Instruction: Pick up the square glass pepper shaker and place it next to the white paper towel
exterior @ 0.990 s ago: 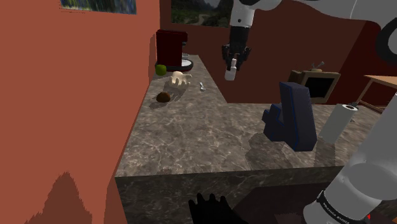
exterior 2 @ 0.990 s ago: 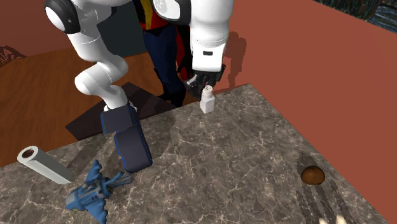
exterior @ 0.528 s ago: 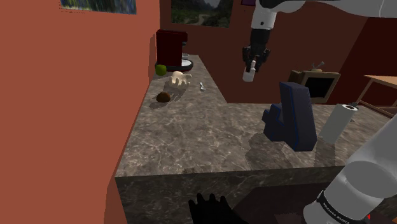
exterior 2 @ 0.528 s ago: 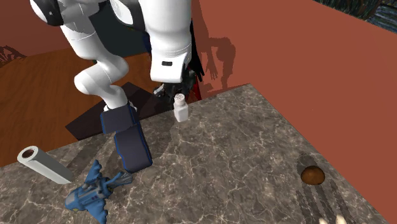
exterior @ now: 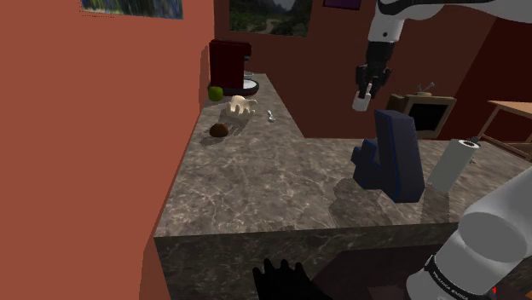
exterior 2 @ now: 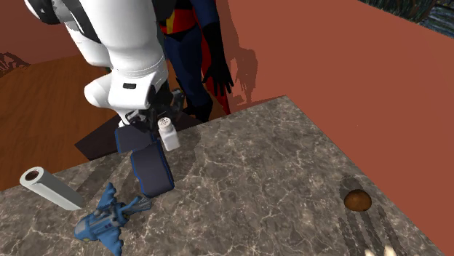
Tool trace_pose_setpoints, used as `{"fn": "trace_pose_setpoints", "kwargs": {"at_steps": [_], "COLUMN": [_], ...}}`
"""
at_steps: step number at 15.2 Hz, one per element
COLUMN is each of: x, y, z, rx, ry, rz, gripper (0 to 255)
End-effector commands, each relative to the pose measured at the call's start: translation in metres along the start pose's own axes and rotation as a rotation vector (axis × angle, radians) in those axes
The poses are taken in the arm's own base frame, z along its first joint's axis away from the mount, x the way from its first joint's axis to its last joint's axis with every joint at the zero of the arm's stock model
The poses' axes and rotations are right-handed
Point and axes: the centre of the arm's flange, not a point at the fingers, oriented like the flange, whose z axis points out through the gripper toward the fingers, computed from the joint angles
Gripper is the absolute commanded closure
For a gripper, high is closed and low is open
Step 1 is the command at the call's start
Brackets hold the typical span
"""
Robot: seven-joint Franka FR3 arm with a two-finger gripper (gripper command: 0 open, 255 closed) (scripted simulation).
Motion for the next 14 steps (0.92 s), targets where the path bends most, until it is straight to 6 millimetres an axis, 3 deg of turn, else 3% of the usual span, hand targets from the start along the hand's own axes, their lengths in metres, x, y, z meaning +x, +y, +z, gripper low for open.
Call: {"fn": "trace_pose_setpoints", "kwargs": {"at_steps": [1, 14], "x": [-0.01, -0.065], "y": [0.025, 0.188], "z": [0.0, 0.0], "rx": [0.001, 0.001], "ry": [0.0, 0.0], "rz": [-0.001, -0.001], "gripper": [255, 255]}}
